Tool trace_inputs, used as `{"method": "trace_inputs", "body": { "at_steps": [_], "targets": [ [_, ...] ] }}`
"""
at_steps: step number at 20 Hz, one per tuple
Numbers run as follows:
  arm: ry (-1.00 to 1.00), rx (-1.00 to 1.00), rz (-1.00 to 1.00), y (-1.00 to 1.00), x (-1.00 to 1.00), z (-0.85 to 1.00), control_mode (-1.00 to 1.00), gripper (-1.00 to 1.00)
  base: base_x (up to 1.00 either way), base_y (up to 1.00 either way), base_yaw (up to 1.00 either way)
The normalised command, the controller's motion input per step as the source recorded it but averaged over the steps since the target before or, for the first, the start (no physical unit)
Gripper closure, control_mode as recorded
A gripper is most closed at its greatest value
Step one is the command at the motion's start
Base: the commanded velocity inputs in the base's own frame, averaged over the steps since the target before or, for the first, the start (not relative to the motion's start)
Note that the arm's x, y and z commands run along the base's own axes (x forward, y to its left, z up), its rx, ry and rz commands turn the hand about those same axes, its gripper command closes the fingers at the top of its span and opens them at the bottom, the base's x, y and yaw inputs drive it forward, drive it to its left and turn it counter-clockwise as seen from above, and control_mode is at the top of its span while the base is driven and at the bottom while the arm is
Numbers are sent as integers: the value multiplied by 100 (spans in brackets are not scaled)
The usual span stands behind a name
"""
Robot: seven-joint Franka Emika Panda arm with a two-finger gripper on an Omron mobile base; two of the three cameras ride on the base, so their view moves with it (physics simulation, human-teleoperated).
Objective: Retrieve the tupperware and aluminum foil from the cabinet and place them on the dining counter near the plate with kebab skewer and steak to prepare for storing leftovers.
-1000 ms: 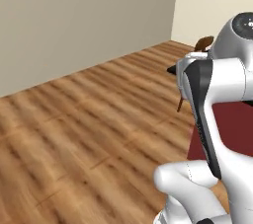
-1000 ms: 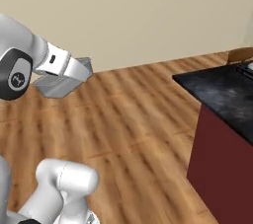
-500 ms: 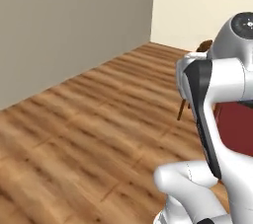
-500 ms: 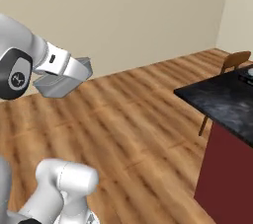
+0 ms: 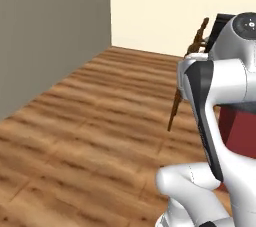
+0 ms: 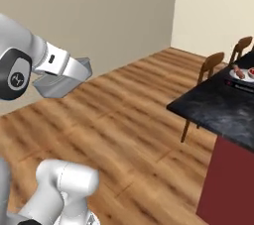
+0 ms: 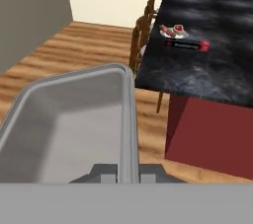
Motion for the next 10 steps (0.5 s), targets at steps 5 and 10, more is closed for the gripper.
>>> {"method": "trace_inputs", "body": {
  "at_steps": [5,10],
  "targets": [
    [0,0,0,0,0,0,100,100,100,53,-48],
    [0,0,0,0,0,0,100,100,100,71,-49]
  ]
}}
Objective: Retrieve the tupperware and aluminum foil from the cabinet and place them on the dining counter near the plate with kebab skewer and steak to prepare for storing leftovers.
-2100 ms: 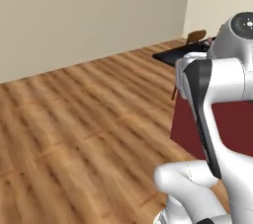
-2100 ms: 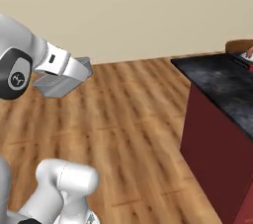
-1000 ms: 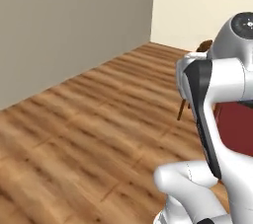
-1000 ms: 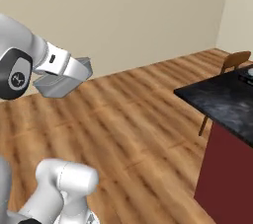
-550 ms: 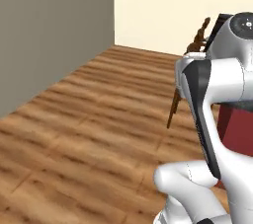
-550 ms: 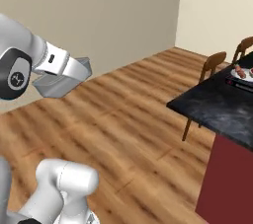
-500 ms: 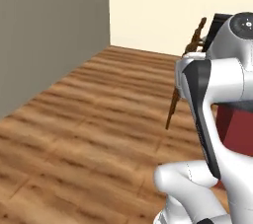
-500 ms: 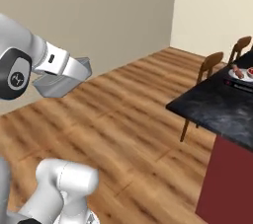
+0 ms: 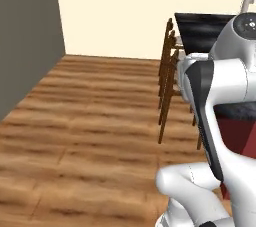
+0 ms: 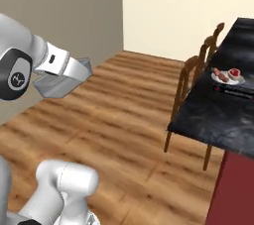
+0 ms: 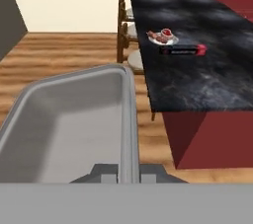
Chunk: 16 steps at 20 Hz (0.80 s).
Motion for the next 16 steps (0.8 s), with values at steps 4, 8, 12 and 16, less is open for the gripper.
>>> {"method": "trace_inputs", "body": {
  "at_steps": [4,8,12,16],
  "targets": [
    [0,0,0,0,0,0,100,100,100,80,-49],
    [0,0,0,0,0,0,100,100,100,78,-49],
    [0,0,0,0,0,0,100,100,100,62,-48],
    [0,0,0,0,0,0,100,100,100,36,-50]
  ]
}}
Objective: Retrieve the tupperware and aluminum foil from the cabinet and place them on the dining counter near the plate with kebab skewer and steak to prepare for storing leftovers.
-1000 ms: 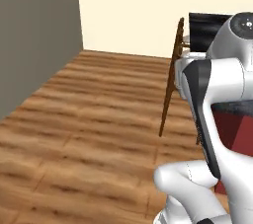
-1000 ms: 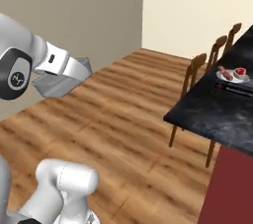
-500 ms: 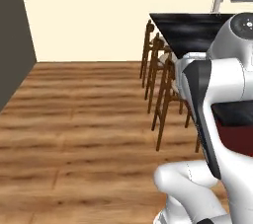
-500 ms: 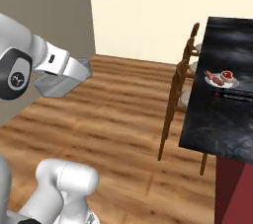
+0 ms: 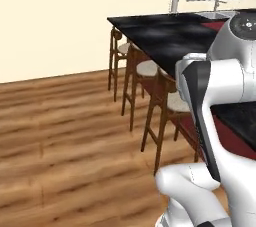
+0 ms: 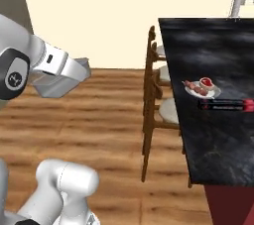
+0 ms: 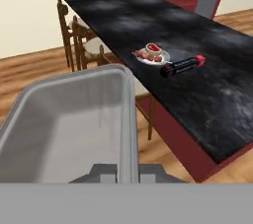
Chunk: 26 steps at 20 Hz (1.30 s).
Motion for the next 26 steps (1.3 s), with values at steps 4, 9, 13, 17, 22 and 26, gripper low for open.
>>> {"method": "trace_inputs", "body": {
  "at_steps": [4,9,13,17,22,26],
  "targets": [
    [0,0,0,0,0,0,100,100,100,33,-51],
    [0,0,0,0,0,0,100,100,100,40,-53],
    [0,0,0,0,0,0,100,100,100,49,-53],
    [0,0,0,0,0,0,100,100,100,46,-54],
    [0,0,0,0,0,0,100,100,98,37,-54],
    [0,0,0,0,0,0,100,100,94,19,-55]
  ]
}}
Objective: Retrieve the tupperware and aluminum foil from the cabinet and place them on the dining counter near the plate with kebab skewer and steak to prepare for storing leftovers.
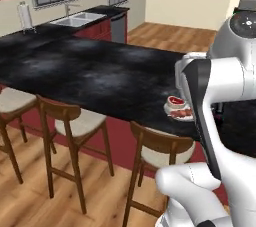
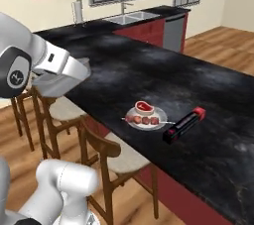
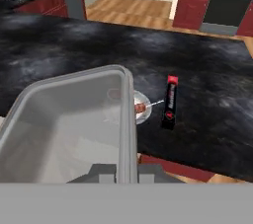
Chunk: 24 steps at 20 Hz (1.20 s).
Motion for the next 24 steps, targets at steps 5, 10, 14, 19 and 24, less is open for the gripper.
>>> {"method": "trace_inputs", "body": {
  "at_steps": [5,10,14,19,24],
  "targets": [
    [0,0,0,0,0,0,100,100,87,6,-57],
    [0,0,0,0,0,0,100,100,83,7,-56],
    [0,0,0,0,0,0,100,100,81,14,-55],
    [0,0,0,0,0,0,100,100,73,25,-52],
    [0,0,0,0,0,0,100,100,63,31,-47]
  ]
}}
